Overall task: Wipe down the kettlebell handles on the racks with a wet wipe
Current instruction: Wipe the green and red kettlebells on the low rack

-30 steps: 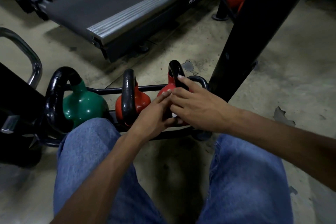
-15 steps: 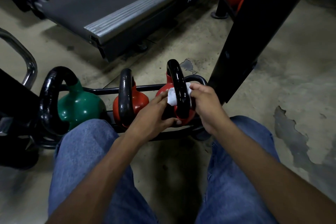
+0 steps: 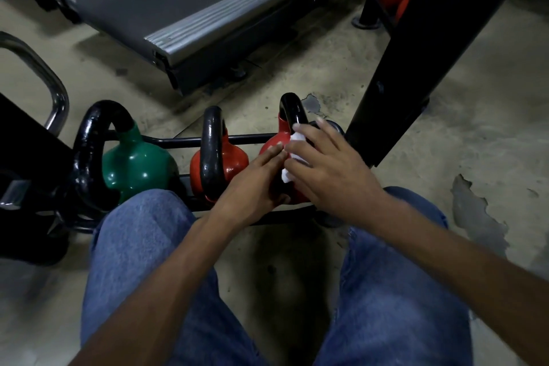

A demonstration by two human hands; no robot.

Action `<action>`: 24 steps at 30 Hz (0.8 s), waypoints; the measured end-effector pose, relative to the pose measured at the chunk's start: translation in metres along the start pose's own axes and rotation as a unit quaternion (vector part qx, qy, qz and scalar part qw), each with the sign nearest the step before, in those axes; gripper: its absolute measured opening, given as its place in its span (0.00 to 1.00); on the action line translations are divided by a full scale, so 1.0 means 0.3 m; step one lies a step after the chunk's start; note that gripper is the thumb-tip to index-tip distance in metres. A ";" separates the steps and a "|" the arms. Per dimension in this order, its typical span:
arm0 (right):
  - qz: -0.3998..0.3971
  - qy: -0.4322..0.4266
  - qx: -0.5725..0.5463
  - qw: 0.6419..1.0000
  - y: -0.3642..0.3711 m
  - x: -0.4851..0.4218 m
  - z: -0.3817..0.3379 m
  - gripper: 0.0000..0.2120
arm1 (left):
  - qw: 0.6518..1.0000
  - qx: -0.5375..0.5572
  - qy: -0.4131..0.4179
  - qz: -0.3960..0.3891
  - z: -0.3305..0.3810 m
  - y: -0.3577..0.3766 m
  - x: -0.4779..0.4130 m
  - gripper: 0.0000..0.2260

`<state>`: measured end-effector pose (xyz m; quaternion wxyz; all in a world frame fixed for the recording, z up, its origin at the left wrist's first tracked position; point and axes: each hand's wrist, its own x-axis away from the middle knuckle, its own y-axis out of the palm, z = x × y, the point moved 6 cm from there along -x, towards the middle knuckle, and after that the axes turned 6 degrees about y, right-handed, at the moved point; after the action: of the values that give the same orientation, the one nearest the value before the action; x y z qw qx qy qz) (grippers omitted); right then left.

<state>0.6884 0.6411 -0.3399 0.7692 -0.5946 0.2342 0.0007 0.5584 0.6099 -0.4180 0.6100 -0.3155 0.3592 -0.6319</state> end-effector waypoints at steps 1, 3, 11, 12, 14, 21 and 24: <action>-0.044 -0.022 0.041 0.998 0.015 -0.029 -0.002 0.12 | 1.000 -0.004 0.001 0.002 -0.002 0.001 -0.001 0.42; -0.121 -0.065 0.118 0.983 0.036 -0.074 -0.035 0.15 | 1.000 -0.001 -0.001 0.003 -0.005 0.001 0.000 0.41; -0.111 -0.193 0.178 0.958 0.000 0.018 -0.060 0.10 | 1.000 0.027 -0.002 -0.003 -0.004 -0.008 0.015 0.41; -0.088 -0.190 0.161 0.964 -0.006 0.043 -0.058 0.10 | 0.999 0.037 -0.006 -0.003 -0.002 -0.013 0.016 0.41; -0.032 -0.156 0.120 0.980 -0.015 0.083 -0.052 0.09 | 1.000 0.030 -0.007 -0.003 0.007 -0.018 0.017 0.42; 0.060 0.104 -0.126 0.985 0.014 0.161 -0.015 0.06 | 1.000 0.002 -0.006 0.014 0.020 -0.004 0.024 0.44; 0.063 0.302 -0.273 0.911 0.047 0.186 0.036 0.08 | 1.000 0.011 -0.017 0.016 0.024 0.007 0.029 0.45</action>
<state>0.7379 0.6395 -0.3708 0.4680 -0.7371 0.4829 -0.0667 0.5651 0.6006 -0.4162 0.6296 -0.3136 0.3470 -0.6204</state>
